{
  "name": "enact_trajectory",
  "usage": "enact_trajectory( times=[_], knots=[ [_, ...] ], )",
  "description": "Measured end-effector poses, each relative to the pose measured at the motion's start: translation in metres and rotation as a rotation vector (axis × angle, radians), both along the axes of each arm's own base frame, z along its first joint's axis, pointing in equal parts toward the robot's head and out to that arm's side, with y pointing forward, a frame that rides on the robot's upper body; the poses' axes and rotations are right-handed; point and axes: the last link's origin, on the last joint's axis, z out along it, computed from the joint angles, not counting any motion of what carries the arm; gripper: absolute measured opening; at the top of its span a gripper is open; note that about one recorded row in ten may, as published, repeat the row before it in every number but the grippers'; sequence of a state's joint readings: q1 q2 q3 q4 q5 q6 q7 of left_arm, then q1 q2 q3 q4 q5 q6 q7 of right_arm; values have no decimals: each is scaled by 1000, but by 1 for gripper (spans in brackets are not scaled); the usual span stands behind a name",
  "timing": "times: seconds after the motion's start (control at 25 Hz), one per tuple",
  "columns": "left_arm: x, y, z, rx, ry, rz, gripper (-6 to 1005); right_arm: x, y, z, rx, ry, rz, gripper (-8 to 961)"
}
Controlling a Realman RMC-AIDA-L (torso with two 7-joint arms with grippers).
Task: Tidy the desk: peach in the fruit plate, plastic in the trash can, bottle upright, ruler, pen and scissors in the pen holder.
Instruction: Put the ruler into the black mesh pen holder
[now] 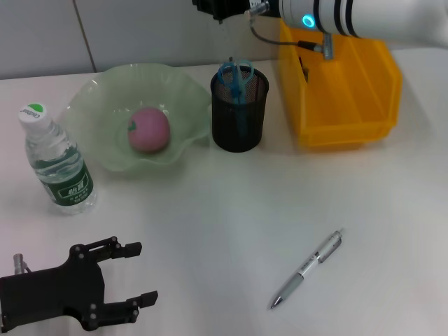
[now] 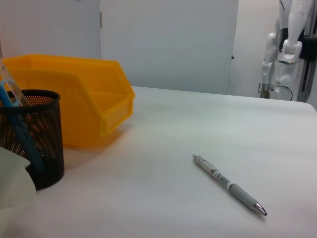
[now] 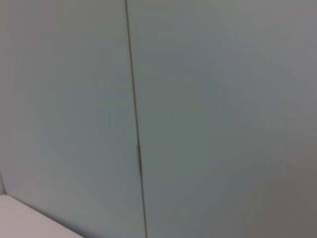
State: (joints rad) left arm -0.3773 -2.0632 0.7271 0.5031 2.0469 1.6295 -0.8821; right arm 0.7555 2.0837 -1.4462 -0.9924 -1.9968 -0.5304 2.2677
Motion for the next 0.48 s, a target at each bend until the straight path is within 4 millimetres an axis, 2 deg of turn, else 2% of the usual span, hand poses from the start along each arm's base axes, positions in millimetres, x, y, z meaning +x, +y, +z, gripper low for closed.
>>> enact_trajectory(
  times=[0.48],
  knots=[
    [0,-1,0,-3,-5,3,796,12,-1,-14,-9,-25,-29,463]
  ],
)
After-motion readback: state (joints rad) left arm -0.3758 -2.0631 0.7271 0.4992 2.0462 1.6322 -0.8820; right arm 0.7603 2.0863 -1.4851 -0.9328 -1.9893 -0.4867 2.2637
